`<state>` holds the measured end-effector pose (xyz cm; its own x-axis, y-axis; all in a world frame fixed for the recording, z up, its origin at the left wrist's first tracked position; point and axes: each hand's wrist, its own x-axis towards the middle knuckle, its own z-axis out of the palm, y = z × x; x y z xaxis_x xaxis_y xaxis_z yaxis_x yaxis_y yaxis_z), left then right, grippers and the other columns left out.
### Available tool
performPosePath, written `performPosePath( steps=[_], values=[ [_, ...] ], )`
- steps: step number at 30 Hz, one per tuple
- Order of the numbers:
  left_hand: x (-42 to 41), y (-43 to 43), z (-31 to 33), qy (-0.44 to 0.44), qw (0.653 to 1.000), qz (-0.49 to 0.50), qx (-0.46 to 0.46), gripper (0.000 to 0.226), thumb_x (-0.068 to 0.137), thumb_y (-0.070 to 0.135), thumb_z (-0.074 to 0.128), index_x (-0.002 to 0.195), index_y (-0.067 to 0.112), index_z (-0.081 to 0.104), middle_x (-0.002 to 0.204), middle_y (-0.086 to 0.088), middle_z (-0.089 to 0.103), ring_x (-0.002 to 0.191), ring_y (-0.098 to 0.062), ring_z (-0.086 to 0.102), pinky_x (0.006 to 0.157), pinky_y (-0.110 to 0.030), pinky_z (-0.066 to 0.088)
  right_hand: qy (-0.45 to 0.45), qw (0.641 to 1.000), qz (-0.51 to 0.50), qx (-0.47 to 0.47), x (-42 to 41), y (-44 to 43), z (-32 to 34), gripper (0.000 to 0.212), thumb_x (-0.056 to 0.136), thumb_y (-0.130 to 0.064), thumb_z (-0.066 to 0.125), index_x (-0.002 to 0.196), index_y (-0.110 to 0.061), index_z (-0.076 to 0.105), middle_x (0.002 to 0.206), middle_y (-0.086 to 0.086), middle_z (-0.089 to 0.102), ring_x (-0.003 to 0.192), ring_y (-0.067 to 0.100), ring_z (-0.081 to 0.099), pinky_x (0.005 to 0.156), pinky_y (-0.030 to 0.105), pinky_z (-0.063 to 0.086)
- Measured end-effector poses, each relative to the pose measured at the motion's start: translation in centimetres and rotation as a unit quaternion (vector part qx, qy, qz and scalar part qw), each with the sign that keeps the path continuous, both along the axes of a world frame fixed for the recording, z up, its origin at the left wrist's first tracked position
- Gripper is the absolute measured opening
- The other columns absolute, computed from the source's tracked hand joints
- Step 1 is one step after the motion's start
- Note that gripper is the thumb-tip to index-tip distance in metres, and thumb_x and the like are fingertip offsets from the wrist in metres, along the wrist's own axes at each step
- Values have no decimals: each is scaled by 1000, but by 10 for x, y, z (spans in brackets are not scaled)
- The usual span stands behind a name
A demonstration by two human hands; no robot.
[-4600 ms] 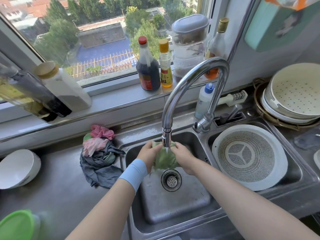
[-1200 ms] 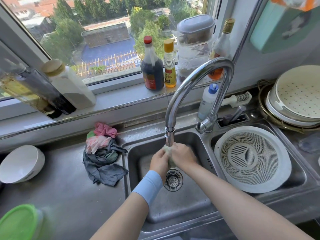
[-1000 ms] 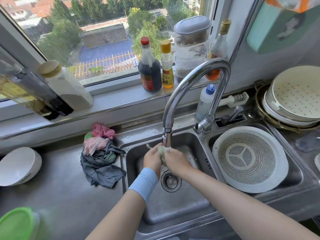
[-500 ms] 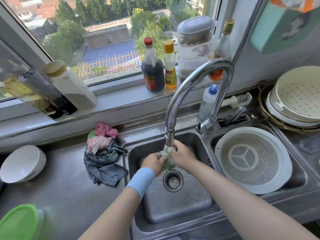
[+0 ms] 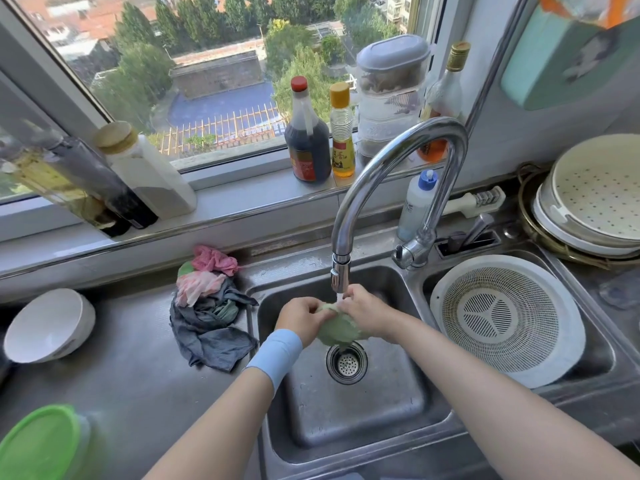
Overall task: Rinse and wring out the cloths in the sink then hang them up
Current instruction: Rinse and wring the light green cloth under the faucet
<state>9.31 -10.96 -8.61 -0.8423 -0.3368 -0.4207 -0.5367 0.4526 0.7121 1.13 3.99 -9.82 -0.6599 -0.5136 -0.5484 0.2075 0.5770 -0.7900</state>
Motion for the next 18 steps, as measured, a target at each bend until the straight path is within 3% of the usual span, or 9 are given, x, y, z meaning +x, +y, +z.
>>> performPosePath(
  steps=[3, 7, 9, 11, 13, 14, 16, 18],
  values=[
    [0, -9, -1, 8, 997, 41, -61, 48, 80, 53, 68, 56, 19, 46, 47, 9, 40, 50, -14, 36, 49, -27, 32, -27, 996, 86, -5, -8, 13, 0, 4, 92, -25, 58, 89, -26, 60, 74, -1, 55, 59, 11, 47, 50, 25, 36],
    [-1, -17, 1, -1, 996, 20, -91, 48, 87, 53, 63, 58, 18, 47, 65, 5, 50, 58, -14, 47, 57, -30, 37, -6, 999, 52, 9, -12, 18, 0, 31, 92, -44, 62, 65, -29, 62, 53, -16, 46, 48, 6, 37, 44, 22, 30],
    [1, -13, 1, -22, 996, -12, -83, 28, 95, 43, 56, 77, 21, 58, 83, 2, 63, 74, -17, 59, 68, -33, 46, -2, 1000, 3, -3, -8, 7, 3, 42, 86, -57, 63, 60, -25, 56, 55, -12, 46, 49, 8, 39, 48, 25, 31],
    [3, -6, 1, -17, 999, -40, -17, 8, 97, 24, 53, 105, 25, 53, 96, 0, 68, 86, -20, 64, 78, -36, 53, 15, 999, -37, -11, -3, -7, 6, 51, 77, -69, 61, 60, -22, 59, 55, -11, 55, 51, 9, 48, 51, 25, 34],
    [4, 5, 1, 0, 993, -61, 106, 45, 90, 5, 58, 125, 29, 42, 104, -5, 69, 92, -20, 67, 83, -37, 56, 8, 998, -56, -36, 2, -17, 10, 46, 79, -68, 61, 68, -24, 70, 60, -9, 67, 56, 7, 59, 47, 20, 42],
    [4, 8, 1, -3, 990, -71, 124, 54, 86, 3, 62, 127, 31, 42, 103, -5, 69, 91, -18, 68, 83, -31, 56, 7, 997, -57, -51, 3, -19, 10, 40, 83, -62, 63, 70, -24, 70, 62, -10, 68, 60, 6, 61, 48, 17, 44],
    [1, 10, 1, -5, 993, -84, 87, 41, 85, 10, 67, 111, 40, 55, 90, 13, 68, 83, -7, 65, 73, -9, 49, 12, 997, -54, -62, 2, -19, 10, 30, 88, -44, 65, 73, -19, 65, 66, -9, 66, 62, 4, 59, 57, 19, 45],
    [-2, 4, 2, -11, 997, -68, 22, 24, 89, 23, 64, 73, 40, 61, 61, 23, 58, 62, -3, 52, 53, -7, 37, -12, 995, -39, -87, -1, -13, 7, 20, 88, -28, 64, 80, -10, 60, 72, -1, 64, 63, 11, 59, 62, 25, 47]
  ],
)
